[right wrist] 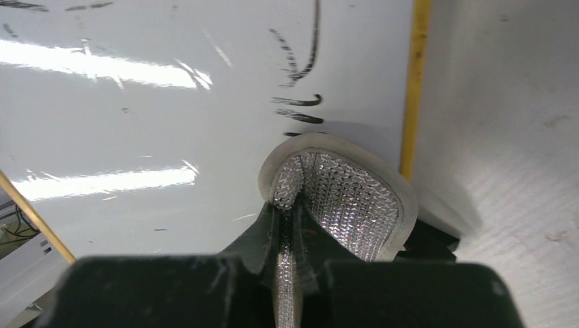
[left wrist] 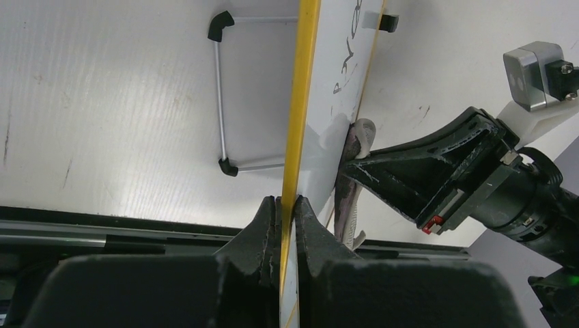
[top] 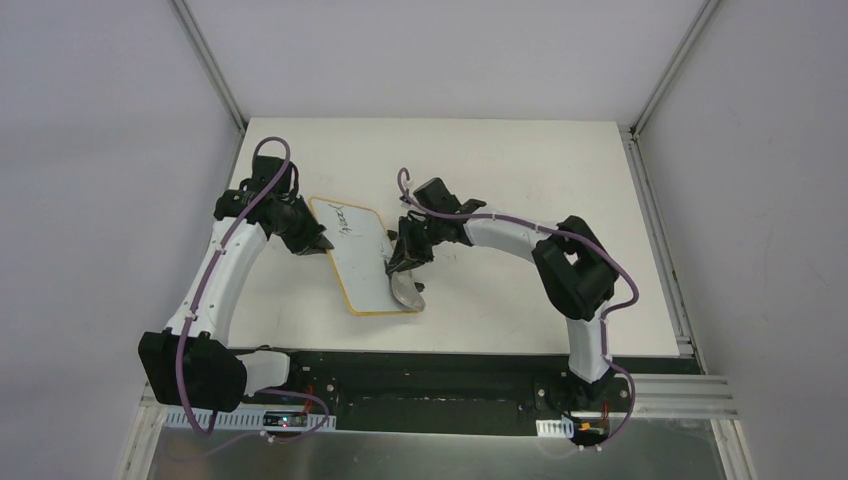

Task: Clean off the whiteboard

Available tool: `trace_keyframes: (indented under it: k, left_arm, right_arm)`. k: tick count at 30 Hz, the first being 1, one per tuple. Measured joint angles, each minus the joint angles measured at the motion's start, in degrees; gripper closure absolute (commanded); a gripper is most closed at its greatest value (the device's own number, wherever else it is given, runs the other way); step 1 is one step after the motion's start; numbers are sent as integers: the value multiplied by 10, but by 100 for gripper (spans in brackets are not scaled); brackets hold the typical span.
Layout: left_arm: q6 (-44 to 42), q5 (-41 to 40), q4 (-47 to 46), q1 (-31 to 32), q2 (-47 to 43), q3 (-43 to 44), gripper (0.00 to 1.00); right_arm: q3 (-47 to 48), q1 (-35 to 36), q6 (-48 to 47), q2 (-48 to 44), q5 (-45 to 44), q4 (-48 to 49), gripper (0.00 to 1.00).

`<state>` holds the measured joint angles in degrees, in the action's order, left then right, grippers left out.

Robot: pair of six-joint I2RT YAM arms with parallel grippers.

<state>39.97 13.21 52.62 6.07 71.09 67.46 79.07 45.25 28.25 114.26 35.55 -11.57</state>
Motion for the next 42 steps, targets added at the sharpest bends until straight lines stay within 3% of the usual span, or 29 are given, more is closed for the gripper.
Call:
trace_keyframes:
  k: [4, 11, 19, 27, 36, 42]
  left_arm:
    - [2, -1, -6, 0, -6, -7, 100]
    - [2, -2, -7, 0, -5, -7, 100]
    - [-5, 0, 2, 0, 3, 0, 100]
    - [-6, 3, 1, 0, 3, 0, 100]
    - [-7, 2, 1, -1, 9, 7, 100]
    - [-14, -1, 7, -1, 15, 8, 100]
  right_arm:
    - [29, 19, 18, 0, 0, -2, 100]
    - [39, 29, 88, 7, 44, 89, 100]
    - [0, -31, 127, 59, 115, 185, 100]
    - [-16, -72, 131, 92, 123, 197, 100]
    - [104, -38, 130, 114, 97, 122, 100]
    - [204, 24, 134, 118, 89, 145, 100]
